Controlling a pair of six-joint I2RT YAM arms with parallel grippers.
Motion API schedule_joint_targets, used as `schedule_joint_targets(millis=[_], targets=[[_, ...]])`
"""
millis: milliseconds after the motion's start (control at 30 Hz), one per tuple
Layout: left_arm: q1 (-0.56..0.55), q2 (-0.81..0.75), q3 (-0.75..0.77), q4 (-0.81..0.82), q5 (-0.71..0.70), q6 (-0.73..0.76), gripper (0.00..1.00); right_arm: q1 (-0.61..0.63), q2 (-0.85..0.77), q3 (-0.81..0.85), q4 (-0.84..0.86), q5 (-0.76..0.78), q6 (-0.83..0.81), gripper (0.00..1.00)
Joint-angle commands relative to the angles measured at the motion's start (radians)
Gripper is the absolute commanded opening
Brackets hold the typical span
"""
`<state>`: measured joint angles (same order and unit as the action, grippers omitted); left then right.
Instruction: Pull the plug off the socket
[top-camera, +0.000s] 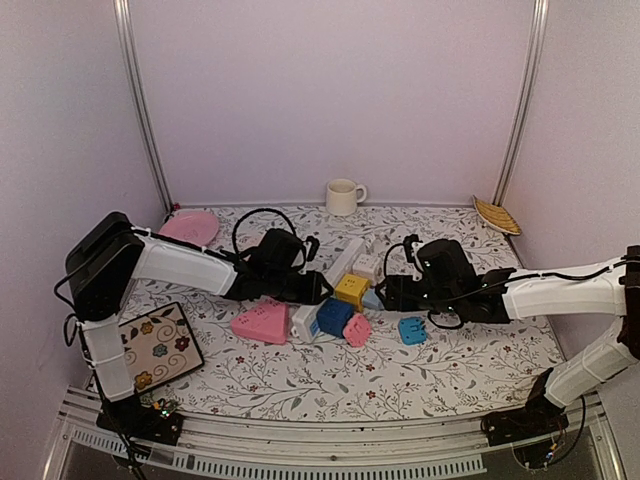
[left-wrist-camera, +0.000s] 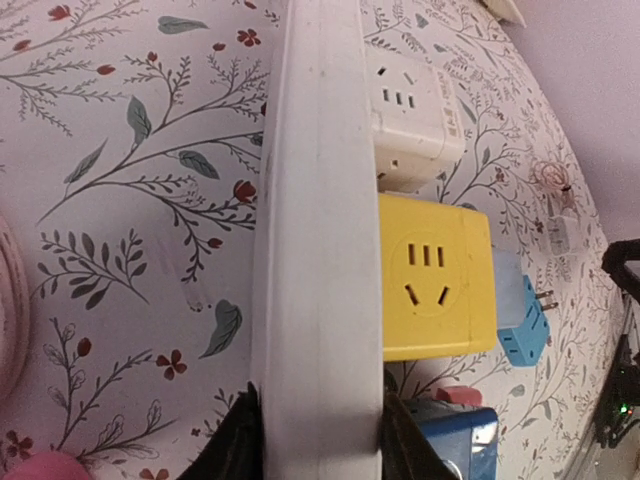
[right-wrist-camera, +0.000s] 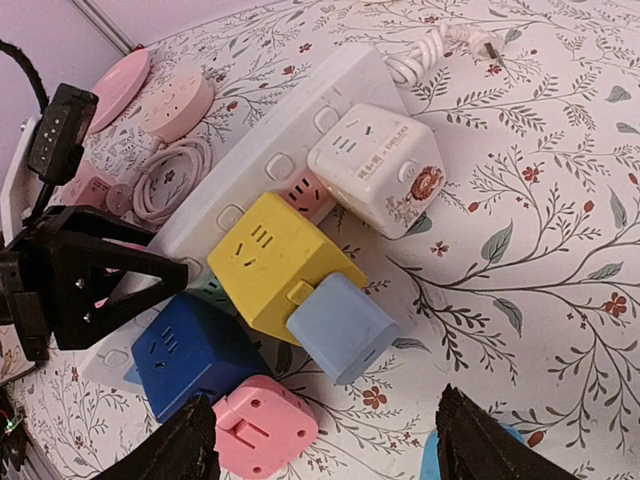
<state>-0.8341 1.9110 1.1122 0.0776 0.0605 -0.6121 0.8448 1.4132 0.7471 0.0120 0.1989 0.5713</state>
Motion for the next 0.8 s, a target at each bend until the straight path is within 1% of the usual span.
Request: schedule_joint_targets(millis=[0, 133, 333, 467, 567, 767], targets=[[0.08, -0.007, -0.09, 0.098, 0.185, -0.063, 0.29, -0.009, -0.001, 0.004, -0.001, -0.025, -0.008, 0.77], [0.124, 0.008, -0.129, 0.195, 0.304, -0.118, 0.25, -0.009, 0.02, 0.011, 0.012, -0.053, -0.001, 0.77], [0.143, 0.022, -0.166, 0.296, 0.376, -0.176, 0.24, -0.008, 0.038, 0.008, 0.052, -0.122, 0.01, 0.77], [0.15, 0.036, -0.213, 0.405, 0.42, -0.27, 0.2, -0.009, 0.054, -0.021, 0.152, -0.229, 0.032, 0.78], [0.151, 0.046, -0.242, 0.488, 0.442, -0.338, 0.18, -0.008, 0.084, -0.047, 0.236, -0.3, 0.063, 0.81], [0.152, 0.098, -0.28, 0.589, 0.451, -0.428, 0.18, -0.008, 0.159, -0.08, 0.379, -0.389, 0.135, 0.94]])
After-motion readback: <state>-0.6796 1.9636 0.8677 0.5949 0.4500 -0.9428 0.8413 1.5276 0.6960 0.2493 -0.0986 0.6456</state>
